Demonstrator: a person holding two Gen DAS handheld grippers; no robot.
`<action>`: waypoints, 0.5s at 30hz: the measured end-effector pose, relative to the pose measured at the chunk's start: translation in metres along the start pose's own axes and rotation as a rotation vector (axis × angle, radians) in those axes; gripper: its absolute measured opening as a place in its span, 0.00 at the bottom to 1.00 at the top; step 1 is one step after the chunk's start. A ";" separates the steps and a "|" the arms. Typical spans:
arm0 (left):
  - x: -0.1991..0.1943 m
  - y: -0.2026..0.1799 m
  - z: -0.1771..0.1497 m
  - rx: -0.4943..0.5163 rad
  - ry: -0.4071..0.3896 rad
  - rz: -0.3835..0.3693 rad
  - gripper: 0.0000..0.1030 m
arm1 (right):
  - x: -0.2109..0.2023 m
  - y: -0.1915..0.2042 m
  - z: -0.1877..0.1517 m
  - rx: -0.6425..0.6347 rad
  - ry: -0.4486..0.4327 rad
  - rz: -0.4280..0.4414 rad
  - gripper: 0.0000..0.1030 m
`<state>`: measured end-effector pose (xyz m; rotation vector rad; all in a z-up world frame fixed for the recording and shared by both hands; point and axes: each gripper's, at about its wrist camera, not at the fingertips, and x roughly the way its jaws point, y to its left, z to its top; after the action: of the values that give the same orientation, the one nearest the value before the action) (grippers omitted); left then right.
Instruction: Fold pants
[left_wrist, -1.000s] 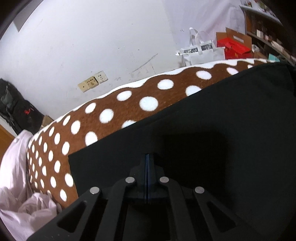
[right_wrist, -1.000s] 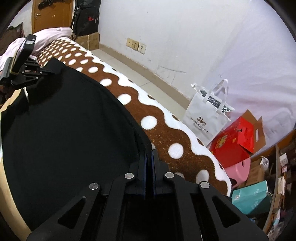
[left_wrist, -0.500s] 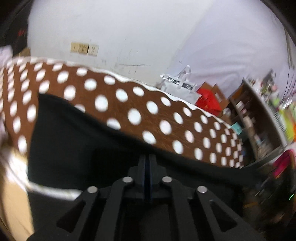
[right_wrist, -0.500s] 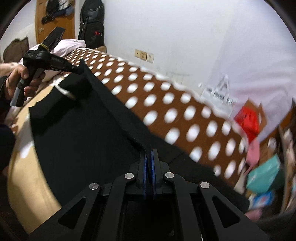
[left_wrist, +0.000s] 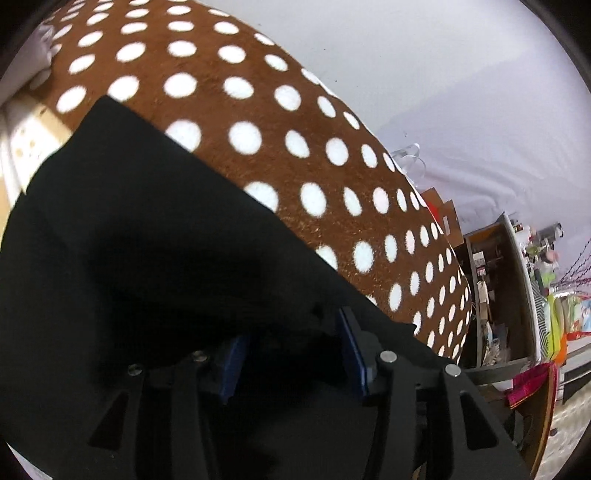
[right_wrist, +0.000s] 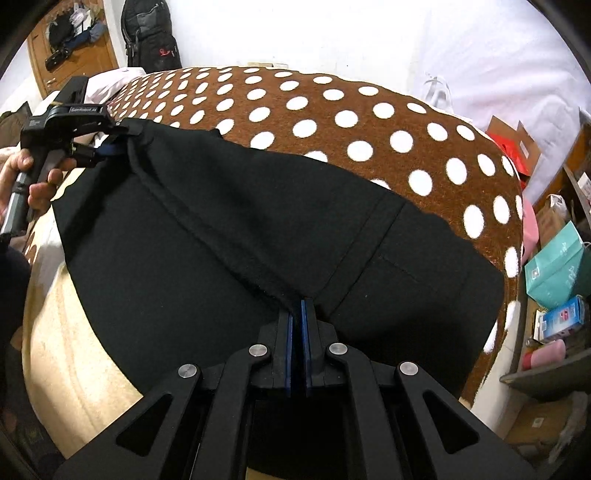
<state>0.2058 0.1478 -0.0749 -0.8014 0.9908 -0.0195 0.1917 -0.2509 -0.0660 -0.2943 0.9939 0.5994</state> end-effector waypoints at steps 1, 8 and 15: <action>-0.002 0.000 0.001 -0.004 -0.005 -0.004 0.49 | 0.001 -0.001 0.000 0.000 0.002 0.000 0.04; -0.016 0.022 0.013 -0.106 -0.048 0.080 0.44 | 0.003 0.003 -0.002 0.007 0.011 0.002 0.04; -0.031 0.014 0.019 -0.047 -0.088 0.185 0.05 | -0.006 0.004 0.001 0.015 0.004 -0.005 0.04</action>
<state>0.1979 0.1804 -0.0550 -0.7448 0.9816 0.1969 0.1874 -0.2488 -0.0607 -0.2848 1.0003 0.5865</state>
